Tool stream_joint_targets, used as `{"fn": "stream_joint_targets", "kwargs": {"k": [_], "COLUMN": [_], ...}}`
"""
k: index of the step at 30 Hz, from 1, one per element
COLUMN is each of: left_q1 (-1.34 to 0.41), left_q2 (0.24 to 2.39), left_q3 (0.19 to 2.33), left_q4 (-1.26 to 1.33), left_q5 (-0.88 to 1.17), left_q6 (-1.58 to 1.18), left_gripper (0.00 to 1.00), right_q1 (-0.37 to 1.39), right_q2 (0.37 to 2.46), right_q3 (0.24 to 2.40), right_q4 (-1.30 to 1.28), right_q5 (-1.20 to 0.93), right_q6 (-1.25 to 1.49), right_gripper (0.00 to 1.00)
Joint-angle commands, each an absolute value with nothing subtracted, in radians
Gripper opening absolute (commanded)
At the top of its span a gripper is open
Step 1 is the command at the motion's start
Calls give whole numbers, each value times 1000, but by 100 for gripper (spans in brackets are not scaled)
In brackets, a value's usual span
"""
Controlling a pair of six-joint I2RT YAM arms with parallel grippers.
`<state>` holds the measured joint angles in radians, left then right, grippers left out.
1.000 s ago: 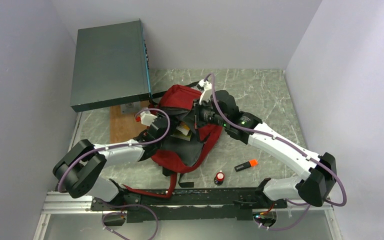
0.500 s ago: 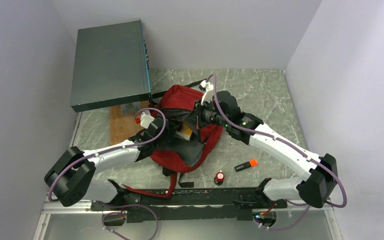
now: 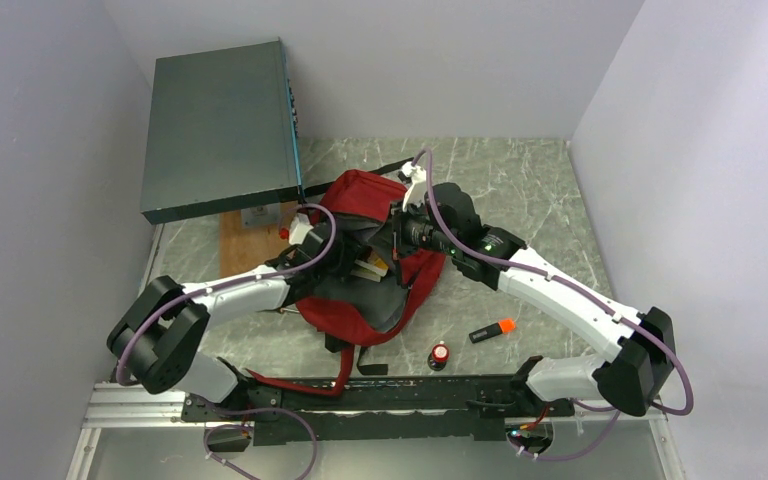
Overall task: Pack the student bag
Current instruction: Place the book in the student bag.
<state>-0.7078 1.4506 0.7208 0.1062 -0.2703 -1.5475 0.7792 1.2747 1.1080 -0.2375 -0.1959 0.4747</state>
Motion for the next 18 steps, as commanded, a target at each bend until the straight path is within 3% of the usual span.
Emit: {"fn": "stream_joint_targets", "kwargs": {"k": [1,11,18], "left_q1": [-695,-692,-665], "left_q2": [1426,1255,1039], "left_q3": [751,699,603], "left_q4": [119,54,-32], "left_q5": [-175,-31,23], "left_q6": [-1472,-1281,-1156], "left_gripper": [64,75,96], "right_q1": [775,770,769], "right_q2": [1237,1244,1239], "right_q3": [1102,1107,1103], "right_q4": [-185,-198,-227], "right_q5": [-204,-202,-195], "right_q6": [472,468,463], "right_gripper": [0,0,0]}}
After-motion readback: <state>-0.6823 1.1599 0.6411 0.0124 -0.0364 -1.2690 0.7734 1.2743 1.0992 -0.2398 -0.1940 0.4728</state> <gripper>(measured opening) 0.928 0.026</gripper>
